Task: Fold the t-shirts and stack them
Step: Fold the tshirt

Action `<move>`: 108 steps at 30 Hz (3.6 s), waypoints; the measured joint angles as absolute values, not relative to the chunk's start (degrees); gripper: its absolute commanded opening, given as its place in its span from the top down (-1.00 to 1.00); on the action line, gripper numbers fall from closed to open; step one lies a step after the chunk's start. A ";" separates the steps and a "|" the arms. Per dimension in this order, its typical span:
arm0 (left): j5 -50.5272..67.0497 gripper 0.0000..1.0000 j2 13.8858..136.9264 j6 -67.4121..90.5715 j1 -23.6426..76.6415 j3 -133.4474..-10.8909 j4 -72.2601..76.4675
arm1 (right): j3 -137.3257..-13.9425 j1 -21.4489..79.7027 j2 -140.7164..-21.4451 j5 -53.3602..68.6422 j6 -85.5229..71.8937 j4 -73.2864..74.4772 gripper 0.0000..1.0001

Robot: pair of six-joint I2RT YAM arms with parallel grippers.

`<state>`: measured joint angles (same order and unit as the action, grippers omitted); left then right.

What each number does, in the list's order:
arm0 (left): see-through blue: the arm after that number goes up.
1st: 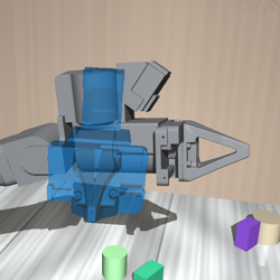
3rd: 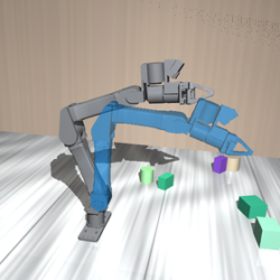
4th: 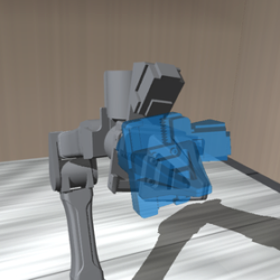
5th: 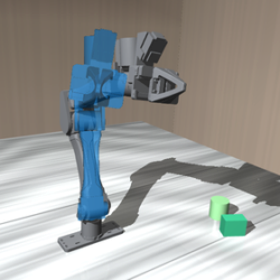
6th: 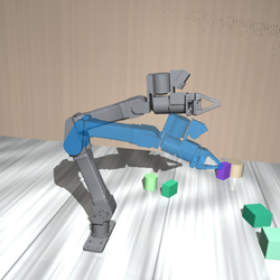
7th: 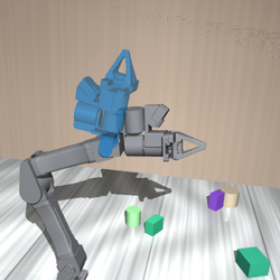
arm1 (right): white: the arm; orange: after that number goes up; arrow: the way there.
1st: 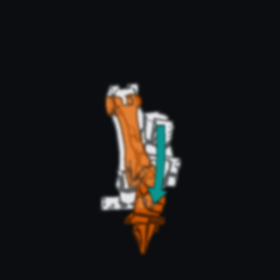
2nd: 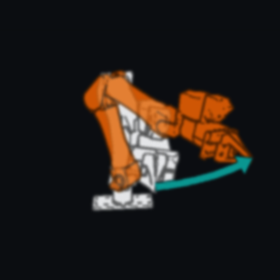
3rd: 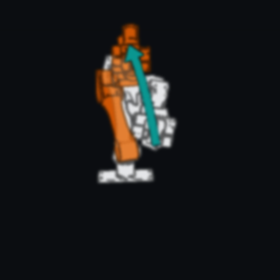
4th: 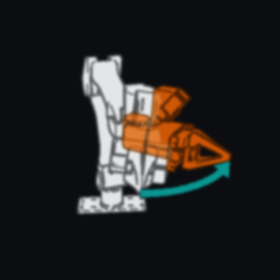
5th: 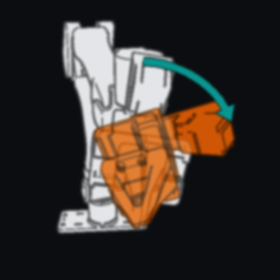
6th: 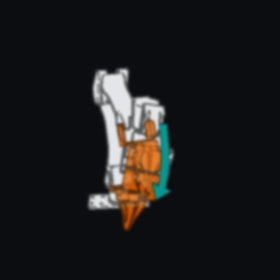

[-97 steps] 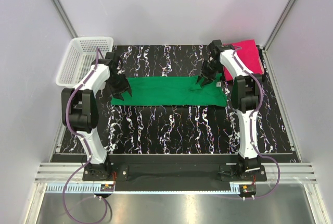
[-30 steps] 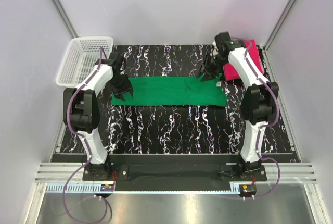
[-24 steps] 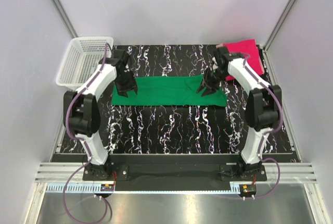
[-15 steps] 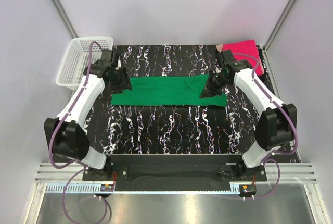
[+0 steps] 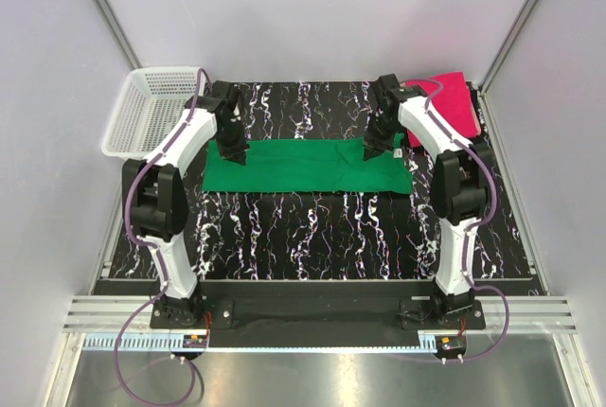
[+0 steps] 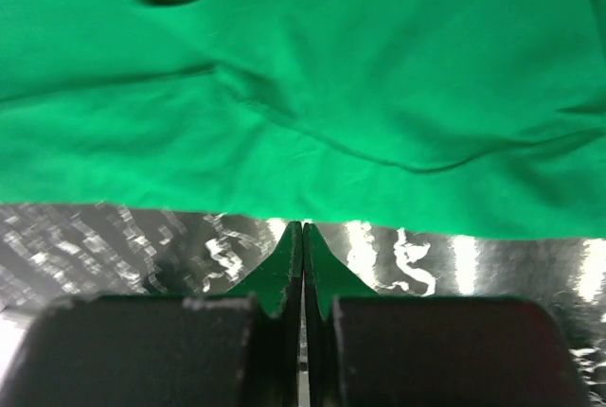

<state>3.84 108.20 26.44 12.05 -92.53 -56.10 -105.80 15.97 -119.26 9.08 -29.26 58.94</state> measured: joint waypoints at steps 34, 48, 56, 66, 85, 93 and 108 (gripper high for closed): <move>0.84 1.00 118.45 26.83 12.05 -89.14 -54.96 | -107.39 15.86 -131.41 -1.93 -29.85 66.54 1.00; -0.10 1.00 118.41 27.77 12.05 -86.46 -54.08 | -112.05 15.75 -134.56 -2.02 -29.30 71.00 1.00; -1.02 1.00 113.67 29.50 13.39 -79.55 -49.63 | -116.97 15.75 -137.71 -2.44 -29.17 75.50 1.00; -1.67 1.00 107.15 31.62 18.11 -70.26 -48.45 | -137.38 15.75 -148.18 -1.56 -28.23 80.93 1.00; 4.19 1.00 102.76 35.07 34.59 -64.14 -51.00 | -152.35 15.42 -156.09 7.75 -28.10 80.23 1.00; 6.09 1.00 102.67 37.43 41.19 -64.45 -51.40 | -156.18 15.31 -158.34 10.66 -27.40 80.23 1.00; -1.80 0.35 92.40 40.77 31.44 -66.32 -53.76 | -149.18 13.85 -153.51 11.16 -24.43 77.65 0.25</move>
